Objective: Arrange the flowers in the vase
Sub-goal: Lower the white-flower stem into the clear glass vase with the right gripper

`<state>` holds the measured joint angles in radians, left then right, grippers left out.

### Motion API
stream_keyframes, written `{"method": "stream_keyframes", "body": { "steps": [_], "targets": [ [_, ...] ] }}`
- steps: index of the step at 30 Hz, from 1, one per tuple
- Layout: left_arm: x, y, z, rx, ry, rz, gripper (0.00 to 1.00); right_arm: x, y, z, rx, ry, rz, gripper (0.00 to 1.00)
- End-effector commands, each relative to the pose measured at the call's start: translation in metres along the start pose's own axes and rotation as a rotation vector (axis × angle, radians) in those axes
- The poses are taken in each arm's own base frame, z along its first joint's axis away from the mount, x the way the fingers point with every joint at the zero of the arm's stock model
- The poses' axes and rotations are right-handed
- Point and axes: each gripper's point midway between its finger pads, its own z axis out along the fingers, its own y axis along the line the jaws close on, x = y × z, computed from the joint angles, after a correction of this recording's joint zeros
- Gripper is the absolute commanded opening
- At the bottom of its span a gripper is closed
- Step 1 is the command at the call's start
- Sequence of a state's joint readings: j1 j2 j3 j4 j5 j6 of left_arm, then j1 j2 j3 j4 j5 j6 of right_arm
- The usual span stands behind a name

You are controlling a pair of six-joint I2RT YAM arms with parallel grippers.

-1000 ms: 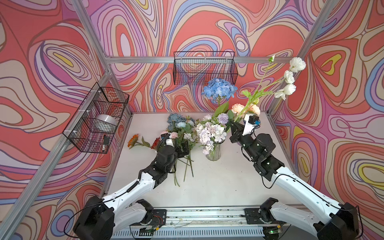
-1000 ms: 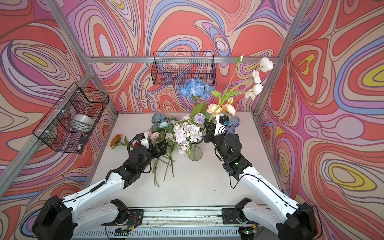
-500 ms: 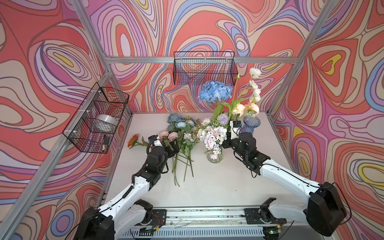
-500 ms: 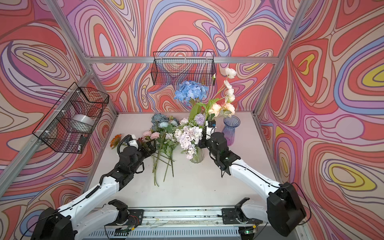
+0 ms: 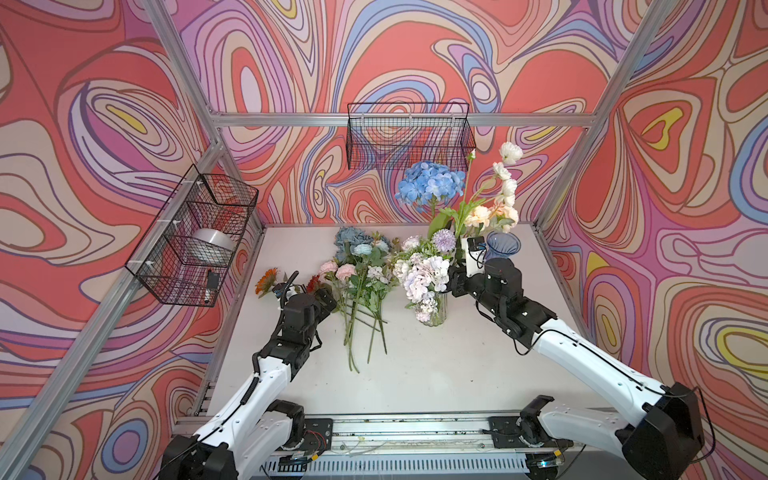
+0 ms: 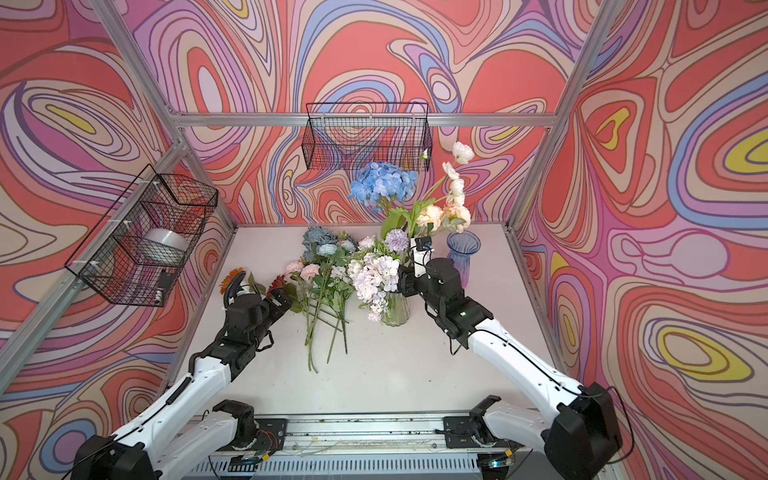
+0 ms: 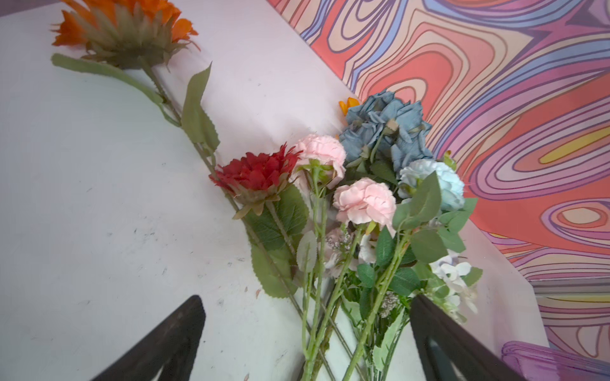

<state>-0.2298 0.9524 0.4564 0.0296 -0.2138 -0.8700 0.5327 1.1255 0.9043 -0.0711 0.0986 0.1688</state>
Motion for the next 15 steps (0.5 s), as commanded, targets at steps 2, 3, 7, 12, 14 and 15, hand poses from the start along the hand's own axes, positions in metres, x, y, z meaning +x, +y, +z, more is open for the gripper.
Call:
{"method": "stream_keyframes", "body": {
  "steps": [2,3,7,12,14,15],
  "targets": [
    [0.016,0.028,0.006,-0.118,0.044,-0.012,1.0,-0.017,-0.012,-0.025,0.073,-0.017,-0.041,0.82],
    [0.017,0.029,0.009,-0.123,0.047,-0.011,1.0,-0.023,-0.014,-0.03,0.082,-0.036,-0.044,0.87],
    [0.023,0.028,0.02,-0.127,0.065,-0.023,0.99,-0.049,-0.014,-0.045,0.095,-0.101,-0.05,0.97],
    [0.029,0.024,0.036,-0.116,0.075,-0.056,0.88,-0.071,-0.011,-0.054,0.086,-0.159,-0.044,0.98],
    [0.031,0.021,0.043,-0.106,0.082,-0.074,0.77,-0.075,-0.01,-0.056,0.082,-0.175,-0.04,0.98],
    [0.032,0.021,0.047,-0.103,0.083,-0.08,0.72,-0.076,-0.01,-0.056,0.082,-0.18,-0.038,0.98]
  ]
}}
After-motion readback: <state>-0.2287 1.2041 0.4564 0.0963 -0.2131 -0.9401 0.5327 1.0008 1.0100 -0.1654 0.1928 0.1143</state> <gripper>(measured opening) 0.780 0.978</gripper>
